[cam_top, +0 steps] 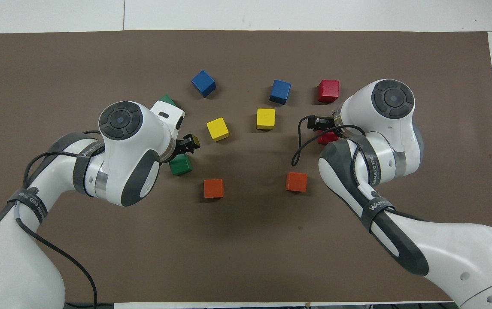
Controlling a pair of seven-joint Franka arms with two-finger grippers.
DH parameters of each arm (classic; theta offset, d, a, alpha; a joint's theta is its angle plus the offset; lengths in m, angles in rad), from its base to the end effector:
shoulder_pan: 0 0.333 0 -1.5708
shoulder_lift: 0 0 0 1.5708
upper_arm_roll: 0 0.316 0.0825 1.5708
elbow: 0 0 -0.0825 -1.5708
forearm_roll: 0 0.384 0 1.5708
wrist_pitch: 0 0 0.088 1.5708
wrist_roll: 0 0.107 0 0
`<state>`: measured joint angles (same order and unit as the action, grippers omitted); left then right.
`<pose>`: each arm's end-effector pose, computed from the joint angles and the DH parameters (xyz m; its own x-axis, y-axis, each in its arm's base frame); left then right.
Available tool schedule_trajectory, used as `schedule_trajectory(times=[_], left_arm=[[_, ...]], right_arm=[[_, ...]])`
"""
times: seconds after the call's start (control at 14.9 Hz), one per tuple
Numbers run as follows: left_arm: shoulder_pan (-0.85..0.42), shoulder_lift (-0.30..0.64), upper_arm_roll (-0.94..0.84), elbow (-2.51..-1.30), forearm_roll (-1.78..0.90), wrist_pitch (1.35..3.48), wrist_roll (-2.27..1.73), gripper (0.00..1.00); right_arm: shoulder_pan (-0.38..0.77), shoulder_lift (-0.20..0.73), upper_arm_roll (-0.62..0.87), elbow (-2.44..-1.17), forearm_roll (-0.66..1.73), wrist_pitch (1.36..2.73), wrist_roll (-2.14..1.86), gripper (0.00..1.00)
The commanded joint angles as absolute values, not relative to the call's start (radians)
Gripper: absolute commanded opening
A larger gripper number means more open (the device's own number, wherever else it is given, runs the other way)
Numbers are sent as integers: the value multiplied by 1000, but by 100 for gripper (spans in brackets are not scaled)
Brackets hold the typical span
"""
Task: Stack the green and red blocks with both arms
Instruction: 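Reach the left gripper to a green cube while the right gripper reaches a red cube, then grasp the green cube with the left gripper while the right gripper grasps red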
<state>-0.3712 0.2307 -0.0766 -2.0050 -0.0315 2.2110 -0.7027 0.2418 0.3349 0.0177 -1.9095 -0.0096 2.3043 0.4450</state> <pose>0.5329 -0.2556 0.3410 0.9613 0.2717 -0.0461 0.2727 -0.9620 0.0164 0.6068 0.1603 0.3278 0.9822 -0.1799 0.0548 -0.1788 -0.9836 -0.0243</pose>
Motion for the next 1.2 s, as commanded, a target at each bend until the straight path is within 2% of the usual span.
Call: schedule_trajectory(times=[0.0,0.6,0.67,0.8,0.87,0.94,1.0,1.14], left_arm=[[-387,247,-60,-2022,-34,2250,-721,100],[-408,249,-60,-2075,-34,2298,-796,100],[-408,249,-61,-2075,-34,2299,-799,95],[-417,245,-60,-2085,-34,2303,-801,55],[-425,244,-60,-2088,-34,2303,-799,30],[-425,244,-58,-2086,-34,2295,-795,1],[-423,245,-57,-2076,-31,2286,-789,0],[-391,241,-54,-2022,18,2206,-731,0]], right_arm=[[241,367,18,-1893,-5,2338,460,100],[236,382,18,-1904,-5,2356,456,100],[238,383,18,-1908,-5,2365,460,97],[238,382,18,-1917,-5,2364,462,76],[236,382,18,-1921,-5,2364,460,66],[236,380,18,-1924,-5,2364,460,63],[236,380,18,-1925,-5,2364,460,61],[235,379,18,-1928,-5,2364,459,43]])
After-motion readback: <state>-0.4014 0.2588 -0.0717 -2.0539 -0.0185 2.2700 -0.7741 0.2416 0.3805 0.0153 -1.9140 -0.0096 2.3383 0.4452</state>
